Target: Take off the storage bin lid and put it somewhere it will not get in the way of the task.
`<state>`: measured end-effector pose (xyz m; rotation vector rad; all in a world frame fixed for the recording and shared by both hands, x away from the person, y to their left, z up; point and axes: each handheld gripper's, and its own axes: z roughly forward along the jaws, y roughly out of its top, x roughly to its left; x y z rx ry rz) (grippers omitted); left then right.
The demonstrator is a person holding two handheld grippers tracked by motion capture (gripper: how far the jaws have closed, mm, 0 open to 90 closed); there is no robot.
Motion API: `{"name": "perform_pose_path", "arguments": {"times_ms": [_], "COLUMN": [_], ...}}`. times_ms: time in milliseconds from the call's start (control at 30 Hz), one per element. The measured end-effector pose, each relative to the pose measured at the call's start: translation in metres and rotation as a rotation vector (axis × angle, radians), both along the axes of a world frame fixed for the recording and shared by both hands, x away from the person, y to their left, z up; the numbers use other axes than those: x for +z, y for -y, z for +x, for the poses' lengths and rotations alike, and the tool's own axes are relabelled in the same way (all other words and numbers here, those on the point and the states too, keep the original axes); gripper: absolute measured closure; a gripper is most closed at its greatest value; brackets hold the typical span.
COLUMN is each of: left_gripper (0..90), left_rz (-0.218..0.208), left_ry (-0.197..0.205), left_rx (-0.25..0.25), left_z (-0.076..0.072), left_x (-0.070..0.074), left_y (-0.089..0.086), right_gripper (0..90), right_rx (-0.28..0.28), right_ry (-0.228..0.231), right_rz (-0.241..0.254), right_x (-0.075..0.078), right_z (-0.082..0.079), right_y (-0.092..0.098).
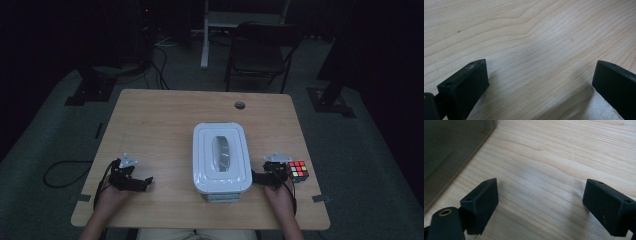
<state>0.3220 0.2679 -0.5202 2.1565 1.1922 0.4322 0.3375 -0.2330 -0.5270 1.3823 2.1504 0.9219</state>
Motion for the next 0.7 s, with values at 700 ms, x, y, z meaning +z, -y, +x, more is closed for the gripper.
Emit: {"name": "perform_pose_path", "arguments": {"times_ms": [700], "left_gripper": [1.2], "left_rz": [-0.120], "left_ry": [0.051], "left_rx": [-0.140], "left_z": [0.007], "left_x": [0.070], "left_y": [0.034], "right_gripper": [12.8], "right_rx": [0.000], "right_ry": [0.000], "right_rz": [0.001], "right_x": [0.000], "right_z": [0.000], "right_y": [0.000]}}
